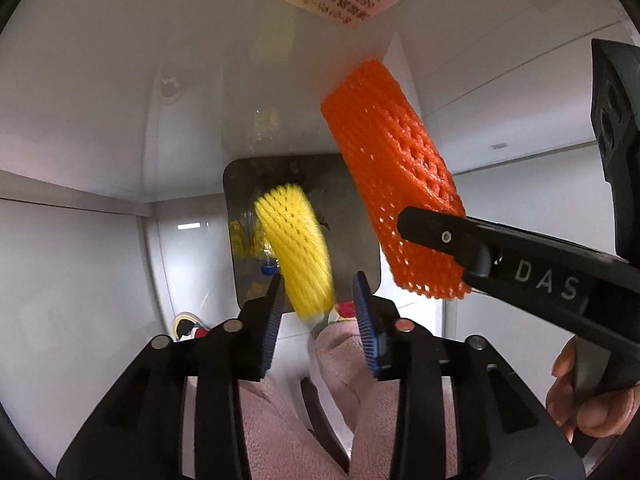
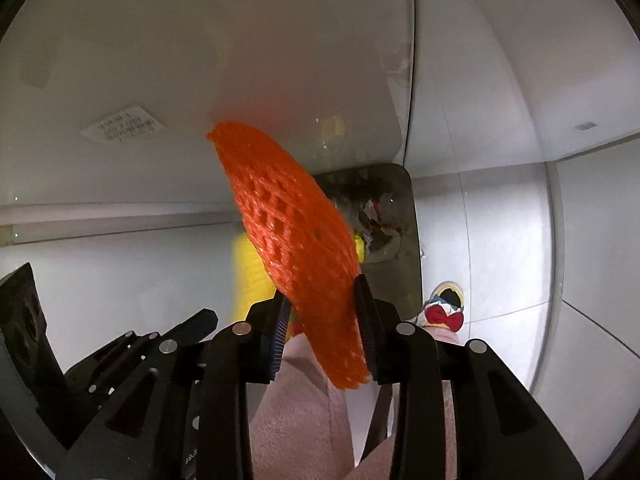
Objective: Collect trash
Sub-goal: 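Lower both tools over the bin and open them to drop the foam nets, then raise both open tools back toward the counter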
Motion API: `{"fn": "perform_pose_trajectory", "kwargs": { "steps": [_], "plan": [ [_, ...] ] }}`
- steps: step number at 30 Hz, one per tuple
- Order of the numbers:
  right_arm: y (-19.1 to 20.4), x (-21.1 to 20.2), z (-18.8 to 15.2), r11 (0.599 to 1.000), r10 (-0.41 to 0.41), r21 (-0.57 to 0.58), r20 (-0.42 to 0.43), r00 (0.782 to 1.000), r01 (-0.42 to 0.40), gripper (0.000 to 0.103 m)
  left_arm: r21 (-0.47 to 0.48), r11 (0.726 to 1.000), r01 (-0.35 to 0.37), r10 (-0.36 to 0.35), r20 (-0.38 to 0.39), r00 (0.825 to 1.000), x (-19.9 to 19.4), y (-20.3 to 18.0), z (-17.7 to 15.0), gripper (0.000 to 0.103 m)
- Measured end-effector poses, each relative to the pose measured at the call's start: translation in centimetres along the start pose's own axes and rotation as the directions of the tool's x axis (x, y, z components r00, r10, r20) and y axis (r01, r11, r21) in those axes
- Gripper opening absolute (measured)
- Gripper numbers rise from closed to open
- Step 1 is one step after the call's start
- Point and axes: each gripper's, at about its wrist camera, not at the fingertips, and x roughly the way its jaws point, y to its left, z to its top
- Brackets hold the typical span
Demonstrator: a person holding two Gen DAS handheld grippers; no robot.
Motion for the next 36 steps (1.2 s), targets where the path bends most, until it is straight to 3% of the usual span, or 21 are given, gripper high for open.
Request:
{"fn": "perform_pose_trajectory", "kwargs": {
  "steps": [6, 15, 19, 23, 28, 33, 36],
  "plan": [
    [0.2, -0.9, 0.2, 1.000, -0.011, -0.004, 0.021, 1.000, 0.011, 0.055, 0.004, 1.000, -0.011, 0.011, 0.018, 1.000, -1.3, -0.2, 0.5, 0.052],
    [0.2, -2.7, -0.4, 1.000, -0.007, -0.018, 0.046, 0.999, 0.008, 0.057, 0.022, 0.999, -0.033, 0.033, 0.039, 0.999, -3.5, 0.2, 0.2, 0.060],
    [0.3, -5.5, -0.9, 0.999, 0.002, -0.035, 0.073, 0.997, 0.000, 0.058, 0.038, 0.998, -0.042, 0.038, 0.082, 0.996, -6.7, -0.3, -0.4, 0.065],
    [0.8, -10.2, -1.7, 0.995, -0.022, -0.088, 0.146, 0.989, 0.035, 0.075, 0.058, 0.997, -0.053, 0.044, 0.143, 0.989, -11.0, -1.2, -0.9, 0.077],
    [2.2, -17.3, -2.5, 0.986, -0.034, -0.148, 0.278, 0.960, 0.077, 0.092, 0.089, 0.991, -0.102, 0.075, 0.262, 0.962, -17.8, -2.5, -1.2, 0.091],
    [3.4, -24.2, -2.3, 0.978, -0.006, -0.187, 0.413, 0.911, 0.091, 0.093, 0.128, 0.980, -0.156, 0.099, 0.369, 0.924, -23.8, -3.9, -0.8, 0.095],
    [4.1, -27.9, -1.5, 0.974, 0.008, -0.201, 0.494, 0.870, 0.106, 0.093, 0.132, 0.979, -0.154, 0.084, 0.424, 0.902, -27.2, -4.8, 0.2, 0.095]
  ]
}}
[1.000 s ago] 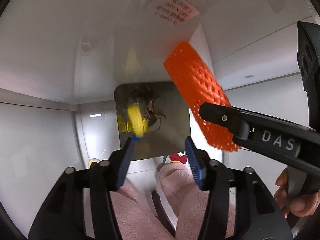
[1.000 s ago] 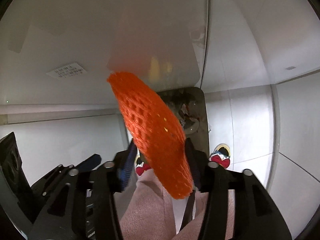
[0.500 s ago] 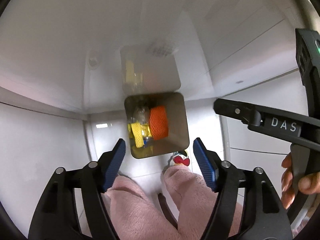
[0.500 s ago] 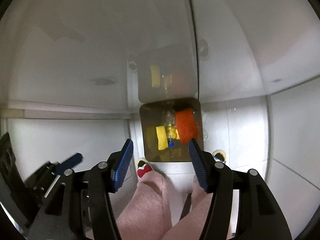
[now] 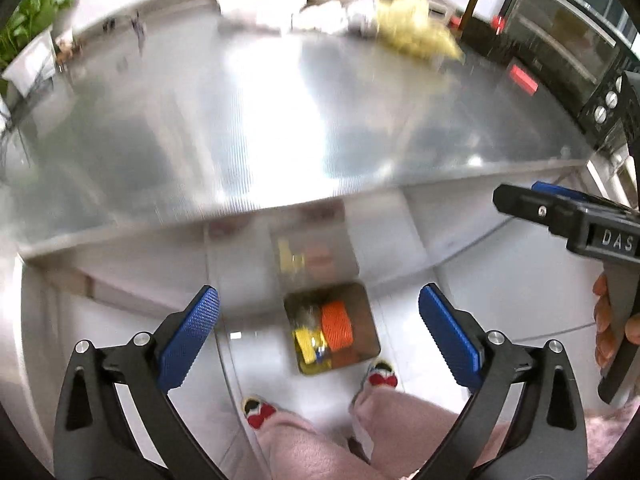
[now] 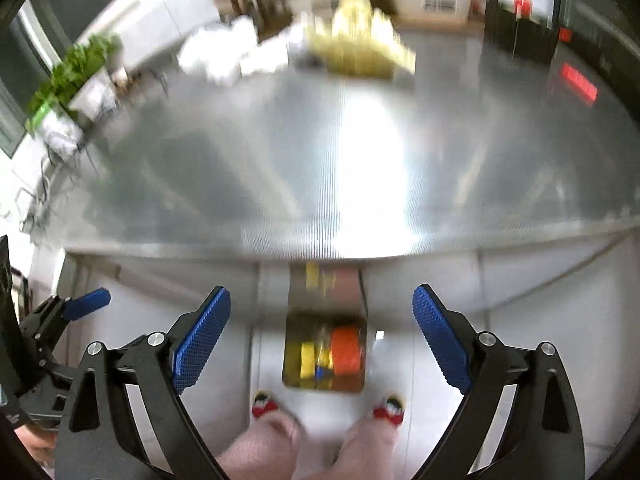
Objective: Collect trash
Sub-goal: 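Raise both open tools back toward the counter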
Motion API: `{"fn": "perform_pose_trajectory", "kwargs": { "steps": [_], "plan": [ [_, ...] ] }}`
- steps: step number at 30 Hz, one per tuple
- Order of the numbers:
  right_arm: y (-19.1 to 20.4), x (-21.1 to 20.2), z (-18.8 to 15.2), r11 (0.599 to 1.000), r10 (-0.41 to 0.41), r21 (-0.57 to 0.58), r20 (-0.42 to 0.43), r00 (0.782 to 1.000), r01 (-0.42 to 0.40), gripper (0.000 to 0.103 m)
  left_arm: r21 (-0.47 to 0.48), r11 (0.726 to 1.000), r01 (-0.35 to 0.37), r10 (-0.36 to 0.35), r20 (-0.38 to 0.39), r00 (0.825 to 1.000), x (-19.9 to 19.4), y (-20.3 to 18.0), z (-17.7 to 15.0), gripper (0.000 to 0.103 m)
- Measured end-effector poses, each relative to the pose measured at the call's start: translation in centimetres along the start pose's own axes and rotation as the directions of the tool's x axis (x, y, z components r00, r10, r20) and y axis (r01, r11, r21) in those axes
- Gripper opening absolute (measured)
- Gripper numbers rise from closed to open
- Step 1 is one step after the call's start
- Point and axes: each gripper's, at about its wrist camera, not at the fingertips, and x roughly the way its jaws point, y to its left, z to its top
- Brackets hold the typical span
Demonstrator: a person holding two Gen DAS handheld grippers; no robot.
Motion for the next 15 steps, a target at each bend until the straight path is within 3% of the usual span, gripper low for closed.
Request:
{"fn": "perform_pose_trajectory", "kwargs": {
  "steps": [6, 15],
  "plan": [
    [-0.3, -2.8, 6.0, 0.999, -0.021, -0.023, 0.152, 0.988, 0.025, 0.095, 0.002, 1.000, 0.008, -0.008, 0.108, 0.994, -3.2, -0.2, 5.2, 0.095],
    [0.0, -1.7, 12.4, 0.997, -0.034, -0.059, 0.220, 0.975, 0.049, 0.094, -0.034, 0.999, -0.013, 0.018, 0.178, 0.984, -2.1, 1.7, 13.6, 0.089]
  ]
}}
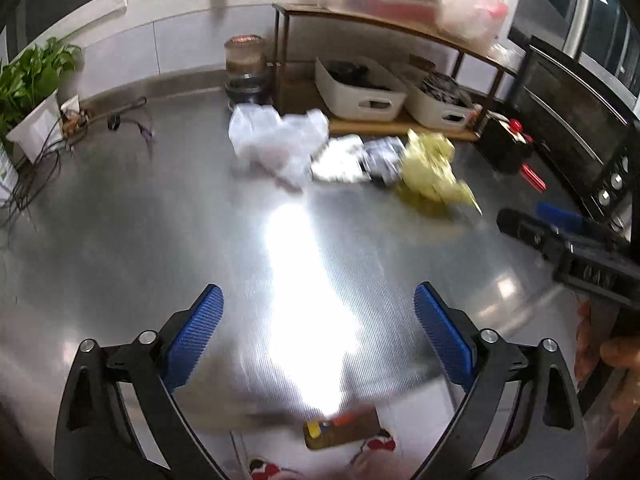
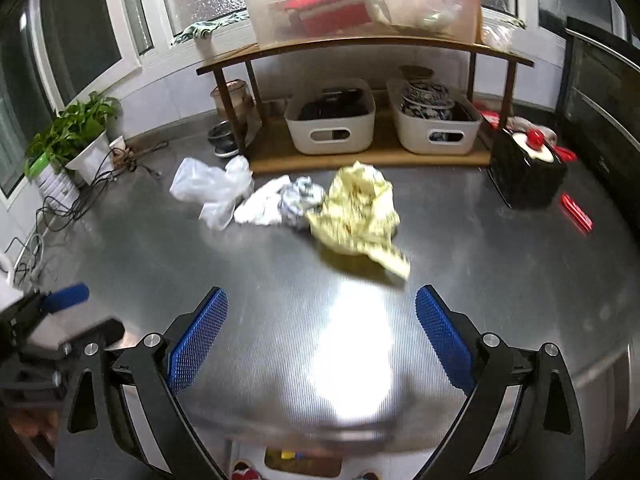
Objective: Collect trash
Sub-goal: 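Raise both open tools back toward the counter, then grasp the clear plastic bag with the left tool while the right tool grasps the yellow printed wrapper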
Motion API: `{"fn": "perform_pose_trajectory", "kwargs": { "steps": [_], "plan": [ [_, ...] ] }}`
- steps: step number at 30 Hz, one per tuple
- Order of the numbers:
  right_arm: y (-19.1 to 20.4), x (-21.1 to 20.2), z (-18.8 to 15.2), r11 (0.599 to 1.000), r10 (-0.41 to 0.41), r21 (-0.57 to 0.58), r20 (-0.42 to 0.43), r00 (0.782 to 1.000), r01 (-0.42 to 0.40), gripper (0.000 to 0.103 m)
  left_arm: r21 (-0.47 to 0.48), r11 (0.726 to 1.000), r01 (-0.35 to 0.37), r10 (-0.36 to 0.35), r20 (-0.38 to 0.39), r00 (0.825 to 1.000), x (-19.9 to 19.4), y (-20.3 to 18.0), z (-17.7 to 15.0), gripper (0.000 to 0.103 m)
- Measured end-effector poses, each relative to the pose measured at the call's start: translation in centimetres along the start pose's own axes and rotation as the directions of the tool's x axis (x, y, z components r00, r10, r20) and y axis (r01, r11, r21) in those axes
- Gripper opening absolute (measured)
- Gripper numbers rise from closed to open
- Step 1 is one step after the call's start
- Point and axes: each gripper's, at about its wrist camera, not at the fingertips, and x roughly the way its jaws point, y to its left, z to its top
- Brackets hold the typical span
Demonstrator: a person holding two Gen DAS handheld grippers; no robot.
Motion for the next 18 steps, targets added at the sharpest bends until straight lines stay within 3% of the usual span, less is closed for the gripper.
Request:
{"fn": "perform_pose_trajectory", "kwargs": {
  "steps": [2, 9, 18],
  "plan": [
    [0.0, 0.8, 0.7, 1.000, -0.004, -0.007, 0.002, 1.000, 0.004, 0.094, -0.003, 1.000, -0.008, 0.008, 0.010, 1.000, 1.0, 0.4, 1.9, 0.086],
    [0.3, 4.6, 2.8, 0.998, -0.031, -0.063, -0.019, 0.999, 0.029, 0.078, -0.028, 1.000, -0.011, 0.012, 0.020, 1.000, 4.1, 2.1, 6.6, 0.078],
    [0.5, 8.1, 3.6, 0.995, -0.036, -0.094, -0.048, 0.998, 0.031, 0.073, -0.020, 0.999, -0.048, 0.049, 0.035, 0.998, 8.9, 3.3, 11.8, 0.075]
  ]
}}
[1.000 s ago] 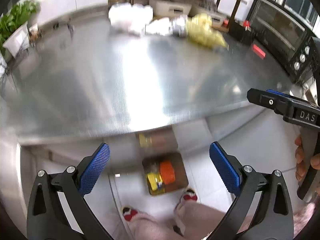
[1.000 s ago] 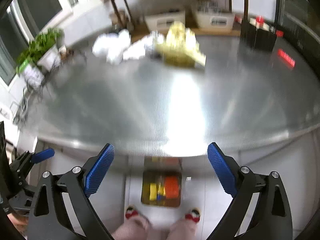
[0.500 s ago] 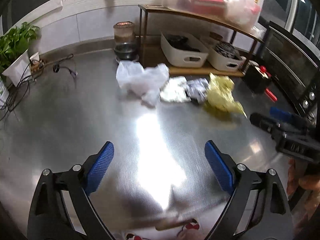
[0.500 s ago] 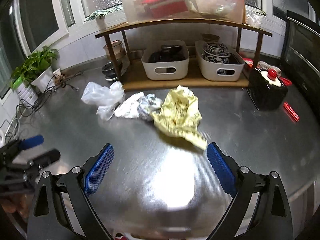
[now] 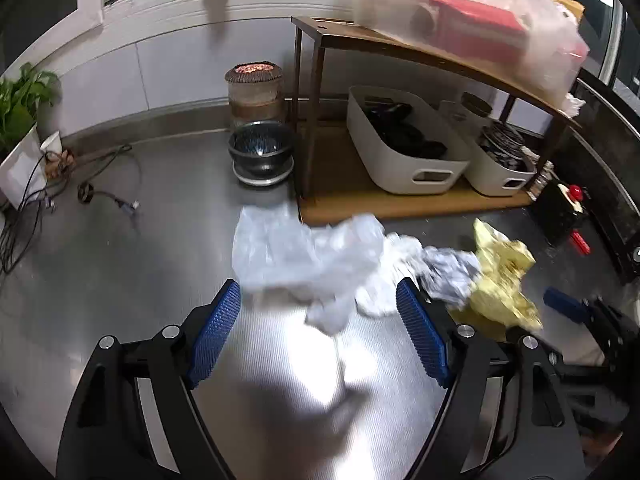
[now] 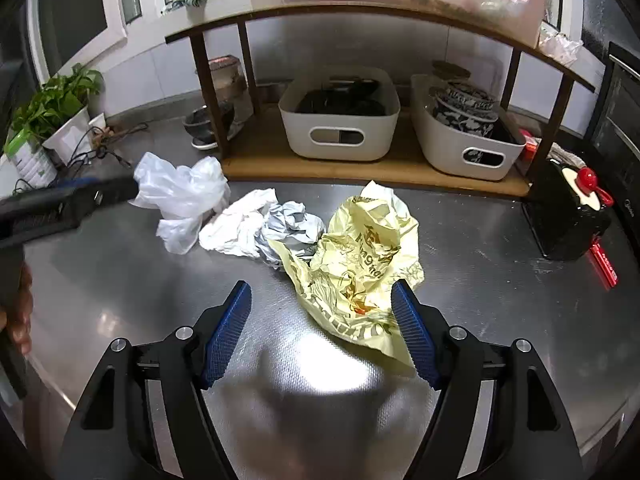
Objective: Collect trash
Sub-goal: 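Grasp the clear plastic bag with the left tool while the right tool grasps the yellow printed wrapper, then lower both tools over the bin and open them to drop bag and wrapper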
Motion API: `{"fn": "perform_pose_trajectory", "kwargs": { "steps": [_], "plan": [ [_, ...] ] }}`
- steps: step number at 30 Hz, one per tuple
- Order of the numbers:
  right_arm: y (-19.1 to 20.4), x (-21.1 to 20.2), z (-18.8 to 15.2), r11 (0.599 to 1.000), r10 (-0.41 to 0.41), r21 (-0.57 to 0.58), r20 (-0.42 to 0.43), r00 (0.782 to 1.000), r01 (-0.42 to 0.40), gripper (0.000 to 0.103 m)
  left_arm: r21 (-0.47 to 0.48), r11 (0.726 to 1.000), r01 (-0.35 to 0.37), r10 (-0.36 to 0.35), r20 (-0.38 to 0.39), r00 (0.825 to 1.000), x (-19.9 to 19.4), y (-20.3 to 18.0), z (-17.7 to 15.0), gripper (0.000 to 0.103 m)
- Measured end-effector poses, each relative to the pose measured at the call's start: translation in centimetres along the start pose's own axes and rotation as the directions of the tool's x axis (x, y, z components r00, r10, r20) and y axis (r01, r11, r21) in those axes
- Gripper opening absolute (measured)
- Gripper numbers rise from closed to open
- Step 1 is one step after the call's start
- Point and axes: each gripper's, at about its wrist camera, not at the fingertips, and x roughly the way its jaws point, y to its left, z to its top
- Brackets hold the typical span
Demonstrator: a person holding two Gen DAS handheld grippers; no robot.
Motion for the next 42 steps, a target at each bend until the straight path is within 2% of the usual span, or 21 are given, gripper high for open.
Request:
{"fn": "perform_pose_trajectory", "kwargs": {
  "steps": [7, 9, 11, 12, 14, 18, 20, 23, 31, 42],
  "plan": [
    [-0.7, 2.4, -0.3, 1.000, -0.001, 0.021, -0.039, 0.999, 0.001, 0.073, 0.032, 0.999, -0.003, 0.005, -0.055, 0.998, 4.5, -0.4, 1.2, 0.075],
    [-1.0, 3.0, -0.4, 1.000, 0.000, 0.028, -0.051, 0.999, 0.002, 0.063, 0.026, 1.000, 0.008, -0.006, -0.085, 0.996, 5.8, -0.3, 1.2, 0.070],
    [-1.4, 3.6, -0.5, 0.999, 0.006, 0.044, -0.071, 0.997, -0.002, 0.058, 0.015, 1.000, 0.025, -0.023, -0.112, 0.993, 7.0, -0.1, 1.3, 0.062],
    [-1.5, 3.8, -0.6, 0.999, 0.006, 0.046, -0.079, 0.997, -0.002, 0.051, 0.011, 0.999, 0.031, -0.030, -0.120, 0.992, 7.3, 0.0, 1.2, 0.061],
    [-1.6, 4.1, -0.7, 0.999, 0.014, 0.047, -0.093, 0.996, -0.010, 0.046, 0.003, 0.999, 0.052, -0.051, -0.140, 0.989, 7.9, 0.2, 1.2, 0.051],
    [-1.7, 4.3, -1.1, 0.999, 0.026, 0.046, -0.117, 0.993, -0.021, 0.028, -0.006, 0.997, 0.078, -0.078, -0.166, 0.983, 8.3, 0.4, 0.7, 0.036],
    [-1.9, 4.2, -1.3, 0.998, 0.032, 0.057, -0.117, 0.993, -0.025, 0.023, -0.002, 0.997, 0.080, -0.079, -0.177, 0.981, 8.4, 0.3, 0.4, 0.019],
    [-2.1, 3.8, -1.3, 0.997, 0.046, 0.074, -0.111, 0.993, -0.038, 0.020, -0.011, 0.996, 0.085, -0.086, -0.175, 0.981, 7.9, 0.3, -0.2, 0.008],
    [-1.9, 1.0, -3.0, 0.993, 0.076, 0.094, -0.098, 0.992, -0.067, 0.019, -0.028, 0.995, 0.098, -0.101, -0.144, 0.984, 3.6, 0.2, -2.4, 0.004],
    [1.1, -5.0, -7.4, 0.985, 0.158, 0.086, -0.083, 0.984, -0.151, 0.019, -0.024, 0.994, 0.109, -0.112, -0.151, 0.982, -4.0, -1.5, -9.7, 0.004]
  ]
}}
